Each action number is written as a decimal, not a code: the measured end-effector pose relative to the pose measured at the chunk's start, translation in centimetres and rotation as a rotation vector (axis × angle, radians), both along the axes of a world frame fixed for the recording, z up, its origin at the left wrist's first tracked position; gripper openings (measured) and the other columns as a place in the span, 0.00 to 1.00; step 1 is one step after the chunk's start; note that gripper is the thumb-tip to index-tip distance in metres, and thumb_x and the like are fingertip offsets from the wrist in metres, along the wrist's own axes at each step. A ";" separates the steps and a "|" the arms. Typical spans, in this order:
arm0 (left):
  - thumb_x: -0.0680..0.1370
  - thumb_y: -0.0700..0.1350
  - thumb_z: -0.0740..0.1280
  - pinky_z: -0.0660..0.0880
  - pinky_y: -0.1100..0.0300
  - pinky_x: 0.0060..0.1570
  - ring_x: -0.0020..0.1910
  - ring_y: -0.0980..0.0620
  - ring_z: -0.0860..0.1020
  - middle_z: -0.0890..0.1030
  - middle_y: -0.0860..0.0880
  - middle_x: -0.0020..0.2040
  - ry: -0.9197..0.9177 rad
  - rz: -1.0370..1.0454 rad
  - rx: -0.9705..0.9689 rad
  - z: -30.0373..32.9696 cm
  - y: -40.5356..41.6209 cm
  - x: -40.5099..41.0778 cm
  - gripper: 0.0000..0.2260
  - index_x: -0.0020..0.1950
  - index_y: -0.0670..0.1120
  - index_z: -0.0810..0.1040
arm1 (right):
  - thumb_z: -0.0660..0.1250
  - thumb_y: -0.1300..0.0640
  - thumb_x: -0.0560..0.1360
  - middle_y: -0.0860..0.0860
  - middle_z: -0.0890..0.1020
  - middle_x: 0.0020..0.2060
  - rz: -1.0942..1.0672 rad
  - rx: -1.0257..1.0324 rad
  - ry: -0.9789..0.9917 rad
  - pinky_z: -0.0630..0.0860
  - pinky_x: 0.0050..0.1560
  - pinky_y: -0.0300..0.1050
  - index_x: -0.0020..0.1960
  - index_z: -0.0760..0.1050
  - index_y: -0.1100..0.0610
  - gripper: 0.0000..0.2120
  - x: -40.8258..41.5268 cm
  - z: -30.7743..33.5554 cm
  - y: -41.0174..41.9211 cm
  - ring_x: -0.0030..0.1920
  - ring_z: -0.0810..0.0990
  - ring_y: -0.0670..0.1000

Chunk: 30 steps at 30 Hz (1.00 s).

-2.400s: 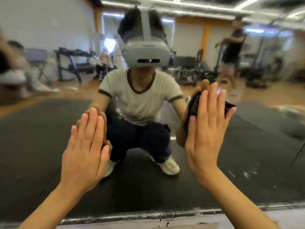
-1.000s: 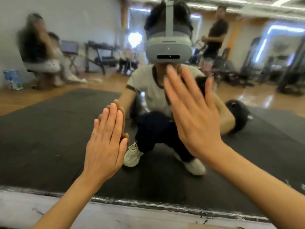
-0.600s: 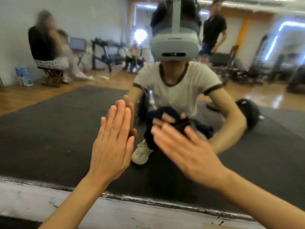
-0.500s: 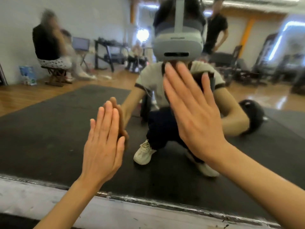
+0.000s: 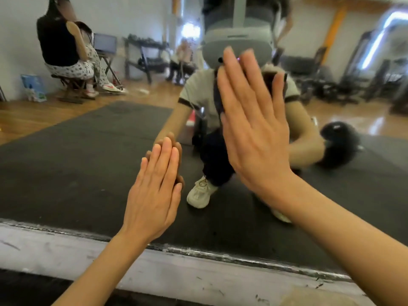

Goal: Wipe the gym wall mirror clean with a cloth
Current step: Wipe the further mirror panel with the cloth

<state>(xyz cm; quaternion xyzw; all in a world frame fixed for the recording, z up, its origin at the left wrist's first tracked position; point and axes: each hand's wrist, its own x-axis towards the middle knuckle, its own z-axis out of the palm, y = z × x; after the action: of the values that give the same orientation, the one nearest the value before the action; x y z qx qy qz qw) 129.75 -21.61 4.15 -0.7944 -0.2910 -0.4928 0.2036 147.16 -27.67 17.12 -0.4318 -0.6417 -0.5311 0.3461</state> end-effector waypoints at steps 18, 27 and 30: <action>0.87 0.50 0.45 0.38 0.56 0.79 0.81 0.53 0.39 0.36 0.52 0.82 0.015 -0.011 -0.029 -5.3 0.7 -1.0 0.26 0.82 0.46 0.39 | 0.61 0.66 0.81 0.58 0.67 0.76 0.021 -0.017 0.103 0.40 0.78 0.54 0.77 0.62 0.65 0.25 -1.8 -6.5 0.6 0.76 0.60 0.59; 0.85 0.47 0.49 0.39 0.54 0.79 0.81 0.52 0.38 0.35 0.51 0.82 0.010 0.008 0.025 -5.9 1.3 -0.9 0.29 0.82 0.46 0.38 | 0.46 0.63 0.84 0.57 0.43 0.81 -0.192 -0.359 -0.360 0.40 0.80 0.54 0.82 0.47 0.62 0.27 -0.3 -21.8 -2.0 0.81 0.43 0.55; 0.83 0.44 0.53 0.38 0.53 0.79 0.81 0.52 0.38 0.34 0.52 0.82 -0.010 -0.023 0.006 -5.9 1.0 -0.8 0.32 0.82 0.46 0.38 | 0.42 0.63 0.85 0.57 0.42 0.81 -0.214 -0.378 -0.427 0.39 0.80 0.54 0.82 0.45 0.62 0.25 0.3 -20.7 -2.3 0.81 0.41 0.55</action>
<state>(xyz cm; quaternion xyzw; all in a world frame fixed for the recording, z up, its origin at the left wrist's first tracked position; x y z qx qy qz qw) 129.00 -20.59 -1.76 -0.7946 -0.2815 -0.4998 0.1987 147.49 -30.00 -3.58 -0.4322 -0.7381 -0.5147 0.0589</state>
